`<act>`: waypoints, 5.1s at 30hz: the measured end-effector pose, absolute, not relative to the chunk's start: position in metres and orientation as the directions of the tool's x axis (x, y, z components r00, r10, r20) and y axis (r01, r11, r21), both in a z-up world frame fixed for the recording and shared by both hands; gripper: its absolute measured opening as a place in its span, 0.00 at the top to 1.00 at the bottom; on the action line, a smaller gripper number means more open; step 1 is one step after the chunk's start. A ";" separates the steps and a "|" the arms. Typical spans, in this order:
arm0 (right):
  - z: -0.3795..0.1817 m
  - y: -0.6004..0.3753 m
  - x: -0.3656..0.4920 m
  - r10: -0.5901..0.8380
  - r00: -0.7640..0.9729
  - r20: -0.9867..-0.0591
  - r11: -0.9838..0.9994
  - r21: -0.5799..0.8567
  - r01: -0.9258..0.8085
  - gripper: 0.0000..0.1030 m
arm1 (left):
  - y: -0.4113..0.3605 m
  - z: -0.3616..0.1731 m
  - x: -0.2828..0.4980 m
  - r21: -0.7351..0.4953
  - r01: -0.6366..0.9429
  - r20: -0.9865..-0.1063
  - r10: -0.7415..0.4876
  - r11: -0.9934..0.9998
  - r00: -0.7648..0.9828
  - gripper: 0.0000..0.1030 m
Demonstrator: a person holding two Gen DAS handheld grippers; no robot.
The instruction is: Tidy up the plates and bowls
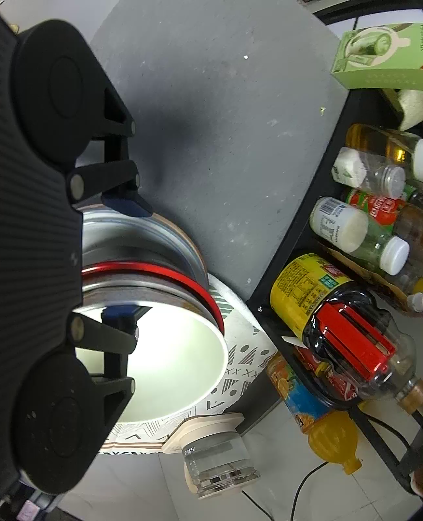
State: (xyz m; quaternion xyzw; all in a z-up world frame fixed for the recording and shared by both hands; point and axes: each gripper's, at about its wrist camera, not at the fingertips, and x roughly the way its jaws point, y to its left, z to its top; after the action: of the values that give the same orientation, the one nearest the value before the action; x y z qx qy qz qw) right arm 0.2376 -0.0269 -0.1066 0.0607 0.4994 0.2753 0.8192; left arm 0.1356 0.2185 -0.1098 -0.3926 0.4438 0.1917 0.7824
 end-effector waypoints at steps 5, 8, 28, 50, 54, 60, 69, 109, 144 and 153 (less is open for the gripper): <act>-0.098 -0.048 0.223 0.506 0.423 -0.752 0.859 0.393 -0.328 0.16 | 0.214 -0.098 0.130 -0.399 -0.639 -0.851 -0.007 0.657 0.524 0.41; -0.089 -0.059 0.219 0.507 0.456 -0.732 0.861 0.402 -0.311 0.15 | 0.213 -0.088 0.124 -0.390 -0.630 -0.850 0.000 0.672 0.526 0.35; -0.043 -0.142 0.123 0.424 0.650 -0.631 0.905 0.297 -0.303 0.00 | 0.150 -0.034 0.030 -0.270 -0.570 -0.823 0.121 0.776 0.555 0.20; -0.016 -0.196 0.020 0.329 0.715 -0.617 0.944 0.190 -0.270 0.00 | 0.076 0.013 -0.048 -0.251 -0.449 -0.748 0.122 0.857 0.652 0.07; -0.012 -0.194 0.006 0.320 0.722 -0.613 0.946 0.165 -0.279 0.00 | 0.068 0.021 -0.062 -0.238 -0.433 -0.727 0.136 0.870 0.673 0.02; -0.007 -0.191 -0.011 0.325 0.726 -0.606 0.944 0.165 -0.285 0.00 | 0.064 0.030 -0.081 -0.254 -0.414 -0.712 0.121 0.874 0.692 0.01; -0.005 -0.189 -0.029 0.304 0.738 -0.603 0.951 0.145 -0.273 0.00 | 0.052 0.033 -0.105 -0.233 -0.349 -0.690 0.099 0.908 0.717 0.01; 0.000 -0.185 -0.051 0.363 0.724 -0.586 0.922 0.115 -0.369 0.00 | 0.044 0.032 -0.115 -0.216 -0.363 -0.679 0.127 0.906 0.723 0.01; -0.001 -0.198 -0.048 0.340 0.731 -0.592 0.933 0.113 -0.342 0.00 | 0.019 0.041 -0.100 -0.175 -0.340 -0.700 0.126 0.924 0.703 0.01; 0.004 -0.204 -0.044 0.348 0.725 -0.594 0.926 0.098 -0.364 0.00 | 0.008 0.048 -0.097 -0.158 -0.348 -0.710 0.139 0.924 0.691 0.01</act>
State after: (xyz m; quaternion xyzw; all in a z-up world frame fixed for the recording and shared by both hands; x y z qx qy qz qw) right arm -0.0442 -0.2040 0.0036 -0.0128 0.3172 0.1915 0.9287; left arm -0.0969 0.0078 0.0475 -0.1414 0.3696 0.1339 0.9085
